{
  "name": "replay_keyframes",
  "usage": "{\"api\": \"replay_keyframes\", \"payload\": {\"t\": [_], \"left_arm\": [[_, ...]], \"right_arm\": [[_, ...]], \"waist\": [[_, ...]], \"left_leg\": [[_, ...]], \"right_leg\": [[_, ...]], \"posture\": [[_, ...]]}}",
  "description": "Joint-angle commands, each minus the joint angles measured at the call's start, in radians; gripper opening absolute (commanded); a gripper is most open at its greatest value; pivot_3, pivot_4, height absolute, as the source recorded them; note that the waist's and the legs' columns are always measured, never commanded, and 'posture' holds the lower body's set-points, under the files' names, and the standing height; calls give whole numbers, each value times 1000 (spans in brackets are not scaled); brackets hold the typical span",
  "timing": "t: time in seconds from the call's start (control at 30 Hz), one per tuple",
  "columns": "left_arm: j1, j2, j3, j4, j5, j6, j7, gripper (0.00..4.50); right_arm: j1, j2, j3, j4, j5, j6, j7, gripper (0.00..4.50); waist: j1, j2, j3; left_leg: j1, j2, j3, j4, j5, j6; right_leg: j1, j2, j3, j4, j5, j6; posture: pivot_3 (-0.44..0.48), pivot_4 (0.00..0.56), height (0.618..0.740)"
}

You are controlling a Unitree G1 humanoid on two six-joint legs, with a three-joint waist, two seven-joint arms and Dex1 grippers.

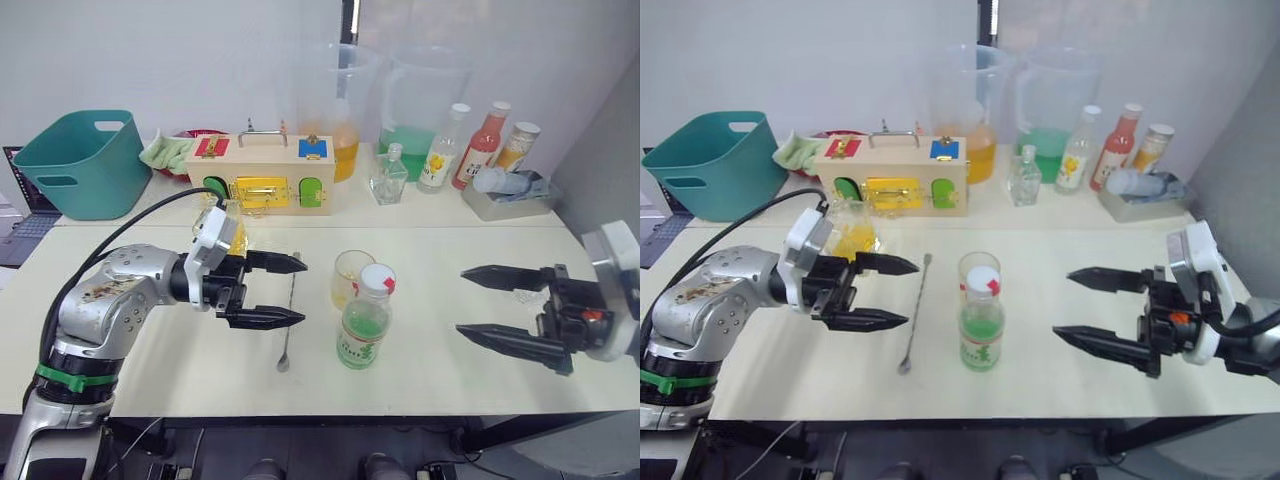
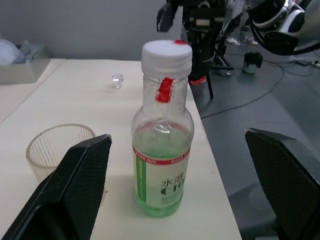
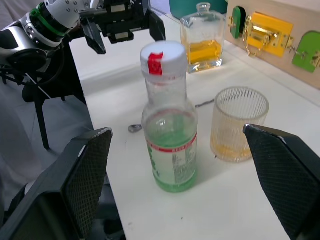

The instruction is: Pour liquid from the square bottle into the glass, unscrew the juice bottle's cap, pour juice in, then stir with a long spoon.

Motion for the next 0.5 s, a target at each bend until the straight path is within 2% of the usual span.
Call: {"api": "replay_keyframes", "payload": {"t": [0.03,0.23,0.5], "left_arm": [[-50,-39,-51,-21,14,39,54,4500],[-100,-136,-114,0,20,58,97,4500],[-104,-210,-161,30,81,3,119,4500]], "right_arm": [[75,-1,-92,-62,-38,-25,19,4458],[135,50,-129,-135,-17,-25,-54,4458],[242,101,-224,-222,41,-22,-106,4458]], "waist": [[1,0,0],[-4,0,0],[-1,0,0]], "left_leg": [[0,0,0,0,0,0],[1,0,0,1,0,0],[1,0,0,1,0,0]], "right_leg": [[0,0,0,0,0,0],[1,0,0,1,0,0],[2,0,1,0,0,0]], "posture": [[0,150,740],[0,150,740],[0,150,740]]}}
